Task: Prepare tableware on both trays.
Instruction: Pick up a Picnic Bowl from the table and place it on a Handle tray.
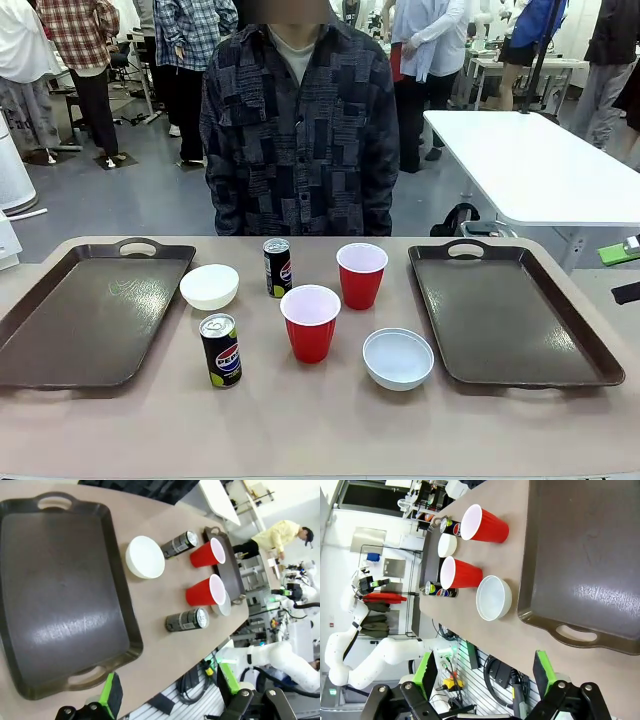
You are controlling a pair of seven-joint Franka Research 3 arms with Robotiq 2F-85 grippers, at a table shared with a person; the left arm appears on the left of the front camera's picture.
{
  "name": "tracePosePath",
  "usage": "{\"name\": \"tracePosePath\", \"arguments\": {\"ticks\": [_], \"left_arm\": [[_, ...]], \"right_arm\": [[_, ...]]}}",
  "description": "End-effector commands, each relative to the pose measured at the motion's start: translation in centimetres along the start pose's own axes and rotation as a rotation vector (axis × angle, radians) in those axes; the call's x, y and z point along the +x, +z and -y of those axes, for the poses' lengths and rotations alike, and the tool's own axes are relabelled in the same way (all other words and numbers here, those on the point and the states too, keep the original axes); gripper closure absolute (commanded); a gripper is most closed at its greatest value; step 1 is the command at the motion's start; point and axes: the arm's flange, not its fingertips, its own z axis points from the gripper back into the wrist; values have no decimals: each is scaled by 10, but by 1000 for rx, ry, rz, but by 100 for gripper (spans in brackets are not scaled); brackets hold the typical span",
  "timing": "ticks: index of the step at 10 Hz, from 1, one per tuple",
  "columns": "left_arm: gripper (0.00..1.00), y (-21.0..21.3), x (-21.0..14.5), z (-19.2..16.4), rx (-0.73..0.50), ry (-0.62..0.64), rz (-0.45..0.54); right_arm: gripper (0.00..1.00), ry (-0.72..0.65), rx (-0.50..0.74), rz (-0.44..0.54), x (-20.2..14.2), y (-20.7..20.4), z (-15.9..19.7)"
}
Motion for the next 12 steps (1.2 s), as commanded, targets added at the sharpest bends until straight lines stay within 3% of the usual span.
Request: {"name": "tracePosePath", "arguments": {"ticks": [1, 12], "left_arm": [[0, 0, 1, 0, -7, -1, 1], [0, 0, 1, 0, -7, -1, 1]], "right_arm": [[0, -5, 3, -2, 1, -1, 1], [0, -5, 3, -2, 1, -1, 1]]}}
